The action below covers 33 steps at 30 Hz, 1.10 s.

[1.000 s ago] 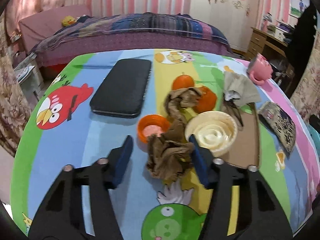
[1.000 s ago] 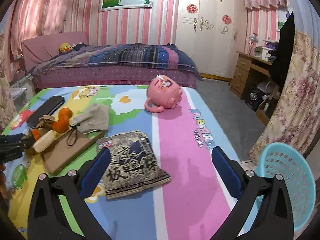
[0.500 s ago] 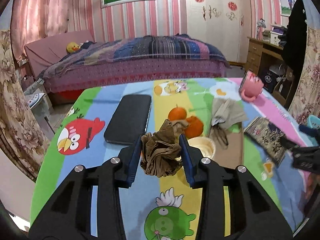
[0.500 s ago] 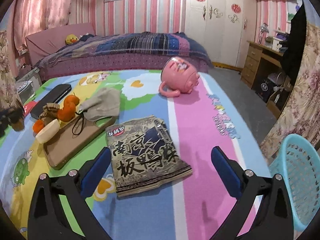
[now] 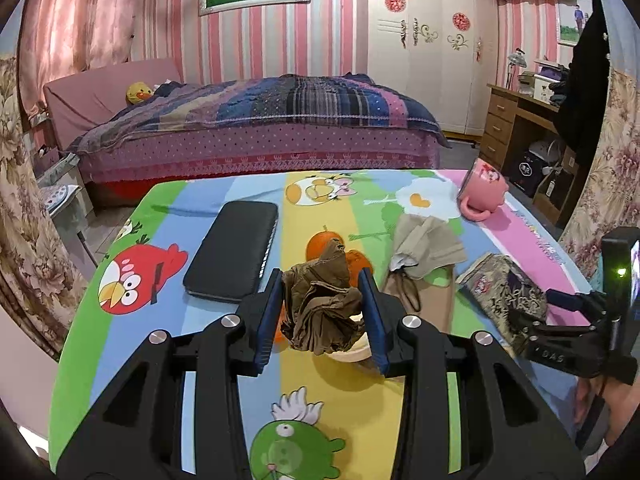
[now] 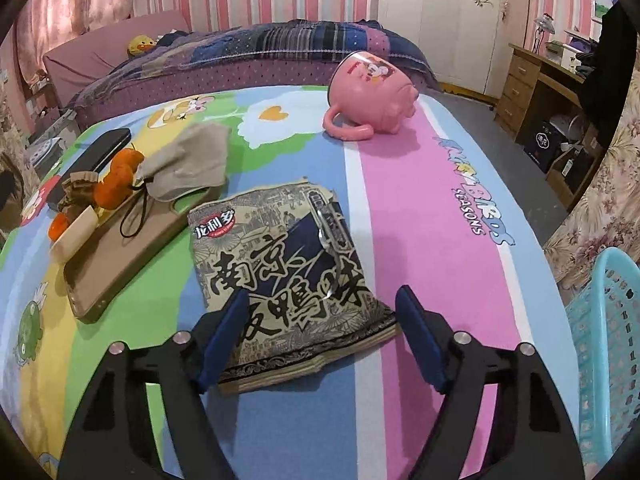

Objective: Collect trash
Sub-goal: 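Grasp crumpled brown paper with the left tool while the right tool grasps the printed snack bag, then lift and carry the brown paper and snack bag over the basket with both tools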

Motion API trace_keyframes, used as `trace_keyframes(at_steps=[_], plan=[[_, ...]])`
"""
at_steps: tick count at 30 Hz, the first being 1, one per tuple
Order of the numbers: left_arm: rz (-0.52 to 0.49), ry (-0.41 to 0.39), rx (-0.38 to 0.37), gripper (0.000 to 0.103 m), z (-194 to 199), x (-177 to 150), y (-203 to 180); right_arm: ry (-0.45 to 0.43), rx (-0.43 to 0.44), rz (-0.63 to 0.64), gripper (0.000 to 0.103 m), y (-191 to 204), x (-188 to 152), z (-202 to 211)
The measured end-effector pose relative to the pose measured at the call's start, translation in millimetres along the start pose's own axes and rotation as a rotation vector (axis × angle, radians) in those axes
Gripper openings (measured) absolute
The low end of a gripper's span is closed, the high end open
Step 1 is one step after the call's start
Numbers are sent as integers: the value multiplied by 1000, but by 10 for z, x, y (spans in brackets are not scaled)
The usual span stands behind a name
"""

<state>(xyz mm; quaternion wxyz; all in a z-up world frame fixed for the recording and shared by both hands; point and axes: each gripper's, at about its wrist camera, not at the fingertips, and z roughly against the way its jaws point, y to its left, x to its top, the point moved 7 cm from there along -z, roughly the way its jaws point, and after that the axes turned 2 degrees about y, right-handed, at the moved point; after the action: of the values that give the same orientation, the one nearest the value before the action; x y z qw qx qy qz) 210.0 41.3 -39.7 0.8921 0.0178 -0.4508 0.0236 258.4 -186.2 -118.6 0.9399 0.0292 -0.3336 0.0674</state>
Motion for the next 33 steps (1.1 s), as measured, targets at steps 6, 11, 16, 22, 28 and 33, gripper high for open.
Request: trace_keyframes(at_steps=[6,11,16,22,28,33], plan=[[-28,3,1,37,2,-26,-101,-5,35,24,49,78,-4,15],[-25,7,0,37,-13,-21,-111,-22,42,56,25,144,10,47],[-29,9,2,37,-28,-10,-148,-47,65,25,14,68,33,124],[-40,-1,-5,37,-20,35,-249,-106,60,-6,13,-96,109,357],[-41,-8,-23,37,7,72,-383,-178,54,-29,12,-250,165,662],[-55,-21,-31,37,59,99,-542,-242,60,-43,11,-346,198,951]])
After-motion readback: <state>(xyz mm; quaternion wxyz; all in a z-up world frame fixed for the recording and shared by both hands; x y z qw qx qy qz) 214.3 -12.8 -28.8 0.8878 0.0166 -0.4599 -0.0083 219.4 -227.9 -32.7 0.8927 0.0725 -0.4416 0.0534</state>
